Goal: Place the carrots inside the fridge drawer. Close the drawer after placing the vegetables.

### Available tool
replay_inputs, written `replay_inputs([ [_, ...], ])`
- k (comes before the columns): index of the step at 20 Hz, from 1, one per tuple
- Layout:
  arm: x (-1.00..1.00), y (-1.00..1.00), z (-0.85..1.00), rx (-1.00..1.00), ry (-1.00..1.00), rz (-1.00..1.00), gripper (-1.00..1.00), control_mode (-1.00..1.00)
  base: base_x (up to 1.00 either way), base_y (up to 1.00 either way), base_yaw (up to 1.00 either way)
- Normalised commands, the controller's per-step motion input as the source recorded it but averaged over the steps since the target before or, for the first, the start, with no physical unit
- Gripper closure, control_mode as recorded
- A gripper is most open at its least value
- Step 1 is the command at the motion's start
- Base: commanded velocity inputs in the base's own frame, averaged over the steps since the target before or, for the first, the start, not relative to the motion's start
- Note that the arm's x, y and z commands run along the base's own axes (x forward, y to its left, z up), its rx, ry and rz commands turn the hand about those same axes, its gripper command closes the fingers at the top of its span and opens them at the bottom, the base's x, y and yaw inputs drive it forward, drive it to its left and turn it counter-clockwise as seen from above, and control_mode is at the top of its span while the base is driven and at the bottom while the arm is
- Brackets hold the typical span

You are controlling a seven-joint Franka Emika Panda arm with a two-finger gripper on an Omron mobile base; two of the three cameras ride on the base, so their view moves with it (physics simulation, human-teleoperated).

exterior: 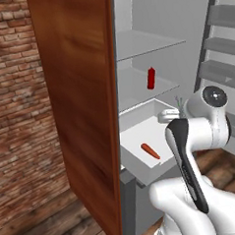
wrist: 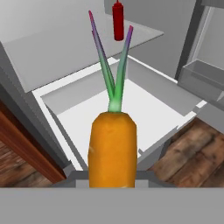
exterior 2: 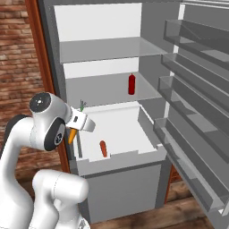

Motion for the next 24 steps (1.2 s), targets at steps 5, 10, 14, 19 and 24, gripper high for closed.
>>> replay_inputs([
  [5, 0.00, 0.00, 0.00, 0.00, 0.00, 0.00, 1.00, 1.00, 0.00, 0.00, 0.00],
  [10, 0.00, 0.00, 0.00, 0.00, 0.00, 0.00, 1.00, 1.00, 0.00, 0.00, 0.00],
  [14, 0.00, 0.00, 0.00, 0.00, 0.00, 0.00, 1.00, 1.00, 0.00, 0.00, 0.00],
  [19, 0.00, 0.00, 0.00, 0.00, 0.00, 0.00, 1.00, 1.00, 0.02, 0.00, 0.00],
  [24, 0.31, 0.00, -0.12, 0.00, 0.07, 0.00, 1.00, -1.00, 0.00, 0.00, 0.00],
])
